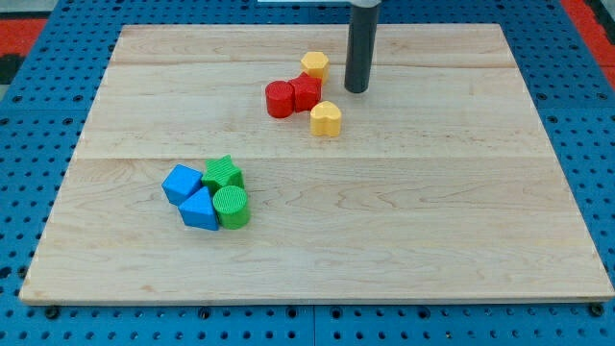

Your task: Slide the red star and red circle left a bit

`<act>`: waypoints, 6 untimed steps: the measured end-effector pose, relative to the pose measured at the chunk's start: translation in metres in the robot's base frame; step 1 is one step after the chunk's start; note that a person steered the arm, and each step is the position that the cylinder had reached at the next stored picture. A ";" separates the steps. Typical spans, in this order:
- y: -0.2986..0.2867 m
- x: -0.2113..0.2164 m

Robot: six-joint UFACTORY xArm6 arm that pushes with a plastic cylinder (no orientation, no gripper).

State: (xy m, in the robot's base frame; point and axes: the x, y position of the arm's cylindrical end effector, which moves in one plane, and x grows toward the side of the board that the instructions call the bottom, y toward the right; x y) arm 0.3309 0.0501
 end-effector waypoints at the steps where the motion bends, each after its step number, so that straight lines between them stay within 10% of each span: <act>1: -0.056 -0.061; 6: -0.047 0.021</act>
